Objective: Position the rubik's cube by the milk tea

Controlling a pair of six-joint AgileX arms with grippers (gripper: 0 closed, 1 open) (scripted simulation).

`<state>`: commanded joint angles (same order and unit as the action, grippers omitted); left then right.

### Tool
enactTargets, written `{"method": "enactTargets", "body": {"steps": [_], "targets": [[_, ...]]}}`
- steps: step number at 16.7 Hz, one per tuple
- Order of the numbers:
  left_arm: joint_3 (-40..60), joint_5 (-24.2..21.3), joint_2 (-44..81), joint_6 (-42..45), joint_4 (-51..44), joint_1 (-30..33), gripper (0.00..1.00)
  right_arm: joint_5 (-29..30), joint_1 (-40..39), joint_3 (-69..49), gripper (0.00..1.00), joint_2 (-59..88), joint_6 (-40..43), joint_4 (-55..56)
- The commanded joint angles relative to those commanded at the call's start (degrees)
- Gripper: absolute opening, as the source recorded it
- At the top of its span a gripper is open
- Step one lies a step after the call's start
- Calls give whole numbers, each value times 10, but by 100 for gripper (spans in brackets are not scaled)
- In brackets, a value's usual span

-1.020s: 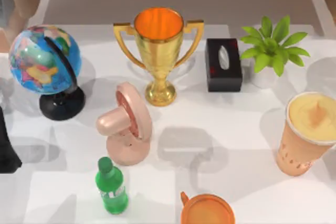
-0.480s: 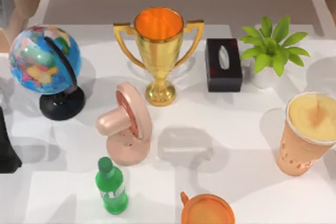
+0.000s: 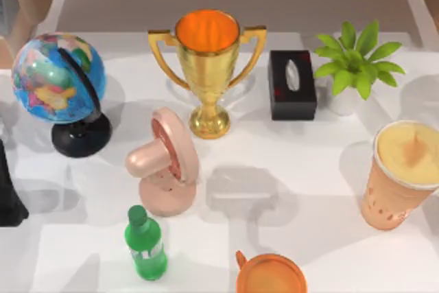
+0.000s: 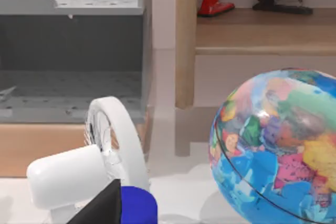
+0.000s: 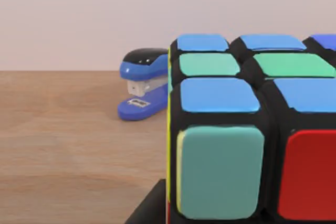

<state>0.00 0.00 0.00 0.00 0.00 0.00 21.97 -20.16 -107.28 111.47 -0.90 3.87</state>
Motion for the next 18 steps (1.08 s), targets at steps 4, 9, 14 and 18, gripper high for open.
{"method": "enactTargets", "body": {"steps": [4,9,14,18], "targets": [[0,0,0,0,0,0,100,0,0,0,2,0,0,0],[0,0,0,0,0,0,100,0,0,0,0,0,0,0],[0,0,0,0,0,0,100,0,-2,-2,0,-1,-1,-2],[0,0,0,0,0,0,100,0,-1,-28,0,4,-1,-23]]}}
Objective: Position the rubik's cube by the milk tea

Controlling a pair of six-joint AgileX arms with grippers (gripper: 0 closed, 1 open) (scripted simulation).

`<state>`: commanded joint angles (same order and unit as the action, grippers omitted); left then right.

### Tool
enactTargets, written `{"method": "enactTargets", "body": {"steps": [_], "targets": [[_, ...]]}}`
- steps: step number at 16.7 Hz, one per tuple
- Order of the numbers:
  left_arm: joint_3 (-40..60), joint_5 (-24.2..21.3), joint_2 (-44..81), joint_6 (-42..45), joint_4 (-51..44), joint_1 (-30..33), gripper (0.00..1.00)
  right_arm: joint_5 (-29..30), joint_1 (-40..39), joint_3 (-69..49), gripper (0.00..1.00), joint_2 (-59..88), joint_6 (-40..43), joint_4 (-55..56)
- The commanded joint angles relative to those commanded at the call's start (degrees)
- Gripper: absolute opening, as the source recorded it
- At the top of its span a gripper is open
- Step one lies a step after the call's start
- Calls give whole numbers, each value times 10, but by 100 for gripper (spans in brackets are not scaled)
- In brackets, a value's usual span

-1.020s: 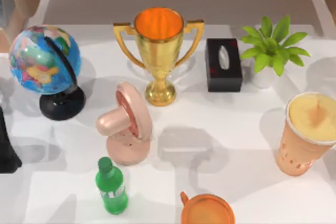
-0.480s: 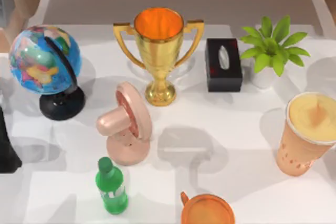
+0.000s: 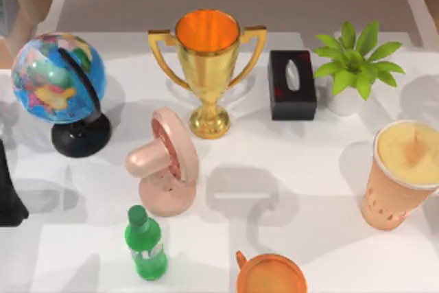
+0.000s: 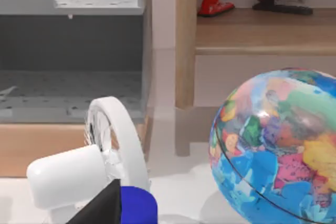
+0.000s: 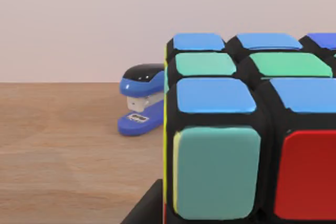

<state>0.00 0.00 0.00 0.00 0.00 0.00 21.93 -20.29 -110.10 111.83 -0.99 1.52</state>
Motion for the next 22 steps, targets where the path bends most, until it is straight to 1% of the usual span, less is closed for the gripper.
{"method": "enactTargets", "body": {"steps": [6,9,12,16,22], "targets": [[0,0,0,0,0,0,100,-2,-2,-2,0,-7,-4,-5],[0,0,0,0,0,0,100,-18,-23,-1,0,-41,-28,-49],[0,0,0,0,0,0,100,-48,-65,15,0,-82,-72,-134],[0,0,0,0,0,0,100,-100,-134,54,0,-124,-151,-287],[0,0,0,0,0,0,100,-176,-214,123,0,-126,-279,-521]]}}
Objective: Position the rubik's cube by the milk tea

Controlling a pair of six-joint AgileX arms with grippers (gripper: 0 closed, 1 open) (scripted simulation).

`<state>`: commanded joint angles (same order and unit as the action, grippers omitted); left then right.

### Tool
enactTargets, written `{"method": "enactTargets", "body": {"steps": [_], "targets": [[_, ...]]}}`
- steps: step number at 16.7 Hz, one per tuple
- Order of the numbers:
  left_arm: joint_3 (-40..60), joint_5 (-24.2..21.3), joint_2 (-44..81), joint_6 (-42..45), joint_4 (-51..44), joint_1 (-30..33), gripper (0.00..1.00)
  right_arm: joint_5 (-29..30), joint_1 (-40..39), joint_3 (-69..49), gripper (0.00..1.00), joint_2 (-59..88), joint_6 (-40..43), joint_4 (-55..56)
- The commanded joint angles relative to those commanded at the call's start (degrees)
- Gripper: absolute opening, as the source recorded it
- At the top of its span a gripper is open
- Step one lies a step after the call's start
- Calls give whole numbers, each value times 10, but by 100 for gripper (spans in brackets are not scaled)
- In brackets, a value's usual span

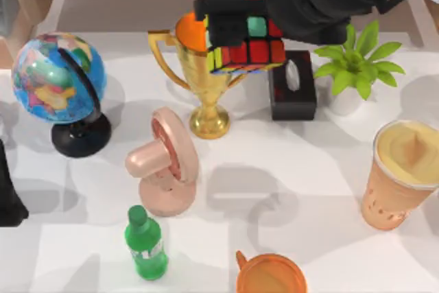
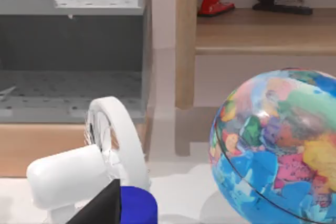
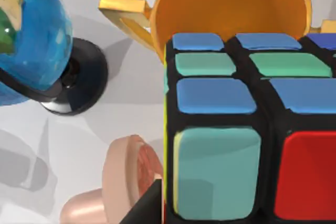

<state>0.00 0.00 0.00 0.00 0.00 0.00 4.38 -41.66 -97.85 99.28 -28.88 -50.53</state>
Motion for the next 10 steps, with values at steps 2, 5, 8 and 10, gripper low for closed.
{"method": "enactTargets", "body": {"steps": [2,5,8,10], "targets": [[0,0,0,0,0,0,100,-17,-9,20,0,25,-40,-60],[0,0,0,0,0,0,100,-32,-7,45,0,83,-92,-123],[0,0,0,0,0,0,100,-41,-3,58,0,141,-127,-153],[0,0,0,0,0,0,100,-44,-3,61,0,162,-138,-158]]}}
